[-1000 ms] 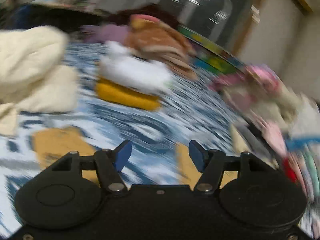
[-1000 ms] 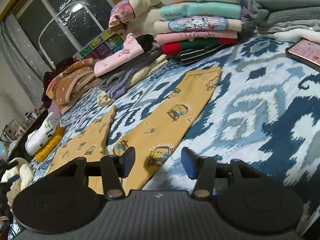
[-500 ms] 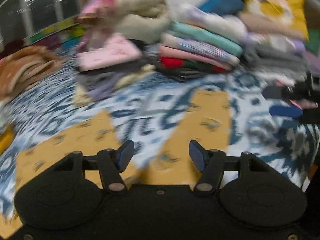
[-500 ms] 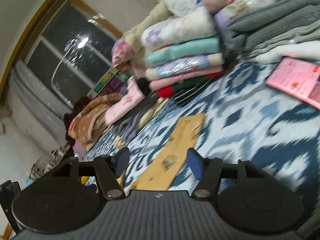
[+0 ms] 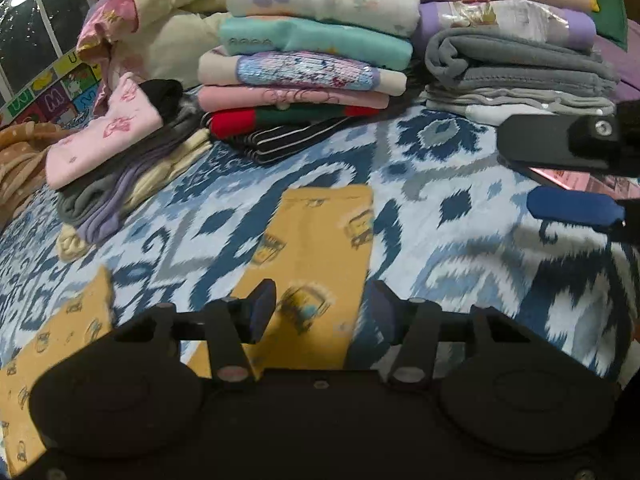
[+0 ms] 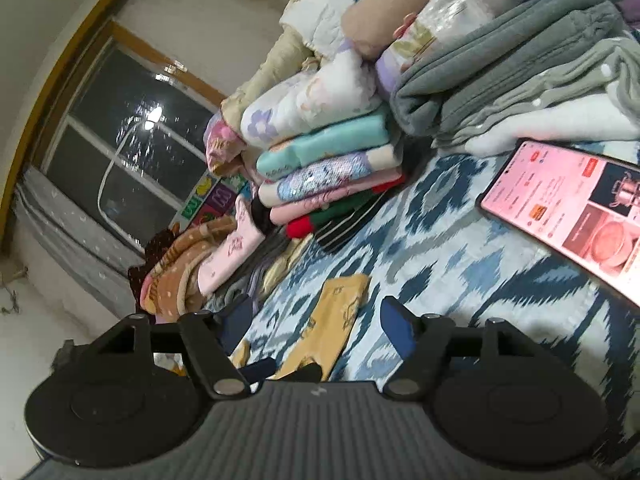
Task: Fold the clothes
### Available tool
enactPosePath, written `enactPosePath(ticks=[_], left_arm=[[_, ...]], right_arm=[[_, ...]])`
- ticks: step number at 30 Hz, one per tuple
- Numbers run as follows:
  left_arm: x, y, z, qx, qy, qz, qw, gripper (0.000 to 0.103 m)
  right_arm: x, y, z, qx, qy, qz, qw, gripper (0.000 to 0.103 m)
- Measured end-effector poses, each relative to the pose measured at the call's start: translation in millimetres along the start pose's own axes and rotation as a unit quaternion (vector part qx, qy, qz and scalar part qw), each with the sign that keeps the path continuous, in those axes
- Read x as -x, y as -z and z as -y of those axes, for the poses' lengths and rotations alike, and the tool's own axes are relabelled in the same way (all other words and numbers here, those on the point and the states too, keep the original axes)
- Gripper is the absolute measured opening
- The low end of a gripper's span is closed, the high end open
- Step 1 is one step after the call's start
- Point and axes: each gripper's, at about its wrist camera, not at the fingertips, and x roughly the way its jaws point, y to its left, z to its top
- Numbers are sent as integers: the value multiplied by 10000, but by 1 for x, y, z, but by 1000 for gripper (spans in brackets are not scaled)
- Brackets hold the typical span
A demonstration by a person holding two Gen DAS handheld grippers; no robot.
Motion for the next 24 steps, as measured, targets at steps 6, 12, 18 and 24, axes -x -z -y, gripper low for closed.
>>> enactPosePath(ticks=[6, 12, 18, 24], left_arm=[[-19, -18, 18, -124, -40, -102, 9999, 48], [-38, -30, 31, -199, -152, -227, 9994, 41], [-56, -41, 35, -111, -305, -413, 9986, 38], [-66, -52, 31, 42, -446, -495, 9978, 35]], right_arm=[[5, -10, 14, -419, -43, 228, 9989, 75], [6, -15, 22, -650, -66, 342, 9973, 77], [7, -16, 27, -784, -97, 382, 9961, 77], [8, -17, 28, -813, -62, 404, 9958, 77]])
